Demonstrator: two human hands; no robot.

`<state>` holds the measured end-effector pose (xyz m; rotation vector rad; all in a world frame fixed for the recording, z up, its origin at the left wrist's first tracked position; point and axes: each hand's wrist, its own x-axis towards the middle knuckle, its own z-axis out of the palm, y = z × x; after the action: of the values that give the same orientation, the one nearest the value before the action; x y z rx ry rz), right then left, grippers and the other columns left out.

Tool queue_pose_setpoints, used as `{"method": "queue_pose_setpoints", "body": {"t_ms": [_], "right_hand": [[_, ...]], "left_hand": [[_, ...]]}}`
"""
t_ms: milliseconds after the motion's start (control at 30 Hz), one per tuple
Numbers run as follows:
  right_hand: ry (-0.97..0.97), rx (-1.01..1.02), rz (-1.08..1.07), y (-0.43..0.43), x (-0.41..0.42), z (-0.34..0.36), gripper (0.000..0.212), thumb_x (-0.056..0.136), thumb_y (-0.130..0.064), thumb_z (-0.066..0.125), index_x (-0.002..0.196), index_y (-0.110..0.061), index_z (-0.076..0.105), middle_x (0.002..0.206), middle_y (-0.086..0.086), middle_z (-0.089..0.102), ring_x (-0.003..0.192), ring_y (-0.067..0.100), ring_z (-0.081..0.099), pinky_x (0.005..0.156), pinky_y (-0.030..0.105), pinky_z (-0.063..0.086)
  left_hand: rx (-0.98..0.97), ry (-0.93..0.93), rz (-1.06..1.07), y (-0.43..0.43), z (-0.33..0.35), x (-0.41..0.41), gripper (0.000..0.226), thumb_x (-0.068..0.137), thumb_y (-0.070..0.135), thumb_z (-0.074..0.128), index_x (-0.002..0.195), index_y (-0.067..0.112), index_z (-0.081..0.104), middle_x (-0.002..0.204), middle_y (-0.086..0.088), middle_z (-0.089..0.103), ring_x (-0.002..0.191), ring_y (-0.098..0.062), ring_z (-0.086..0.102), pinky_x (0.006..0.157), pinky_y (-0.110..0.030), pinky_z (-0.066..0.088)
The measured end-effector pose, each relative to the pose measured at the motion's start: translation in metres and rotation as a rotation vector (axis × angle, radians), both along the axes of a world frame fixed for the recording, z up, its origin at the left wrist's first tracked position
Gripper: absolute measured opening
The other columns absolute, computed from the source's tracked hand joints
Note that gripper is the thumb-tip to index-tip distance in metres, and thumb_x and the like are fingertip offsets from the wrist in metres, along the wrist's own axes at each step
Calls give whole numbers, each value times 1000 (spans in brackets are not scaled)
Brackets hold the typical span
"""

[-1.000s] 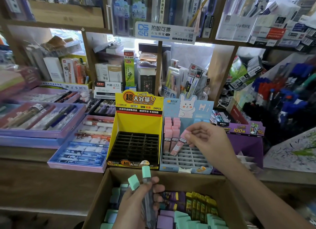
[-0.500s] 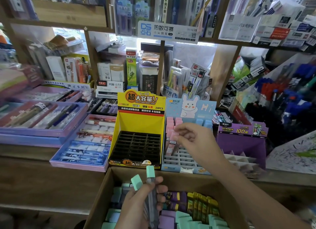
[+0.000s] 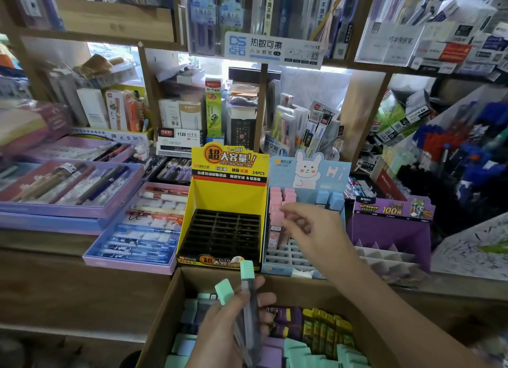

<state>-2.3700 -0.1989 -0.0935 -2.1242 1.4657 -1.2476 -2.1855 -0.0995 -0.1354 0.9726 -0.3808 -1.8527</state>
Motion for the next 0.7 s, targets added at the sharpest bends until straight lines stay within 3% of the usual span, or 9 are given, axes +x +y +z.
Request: {"method": "queue_pose_setpoints", "body": {"t_ms": [133,233,367,500,700], "right_hand": [[-60,-7,-19,17,5,1,15,88,-5,78,94,-18,77,73,-14,68,72,3,66,67,12,53],[-177,198,54,29,11,4,12,90,-14,77,86,-25,77,74,-6,72,66,13,69,62,23,58],[-239,429,164,40,17,4,4,92,-23,76,93,-26,78,82,-1,75,71,13,73,61,22,58],[-268,591,240,44,18,1,22,91,-25,78,112,-23,76,98,0,76,87,16,76,67,27,61],[-338,654,250,46,15,2,17,88,-18,81,105,-20,80,95,5,78,83,17,75,68,26,60]], "left_hand": [[-109,-72,14,6,1,4,29,77,20,71,105,19,80,80,-18,69,64,-25,66,56,-34,55],[-143,-151,8,7,0,5,33,71,20,75,104,26,79,76,-15,68,66,-24,67,61,-33,55],[-138,-169,-6,7,0,4,37,69,19,78,105,24,79,80,-17,68,69,-26,66,65,-37,52],[-165,-165,-33,8,2,2,34,68,15,76,101,21,81,77,-18,69,62,-23,65,58,-32,55],[-208,-246,-36,7,-2,1,41,63,8,77,104,11,77,74,-24,66,60,-25,64,54,-31,54]]}}
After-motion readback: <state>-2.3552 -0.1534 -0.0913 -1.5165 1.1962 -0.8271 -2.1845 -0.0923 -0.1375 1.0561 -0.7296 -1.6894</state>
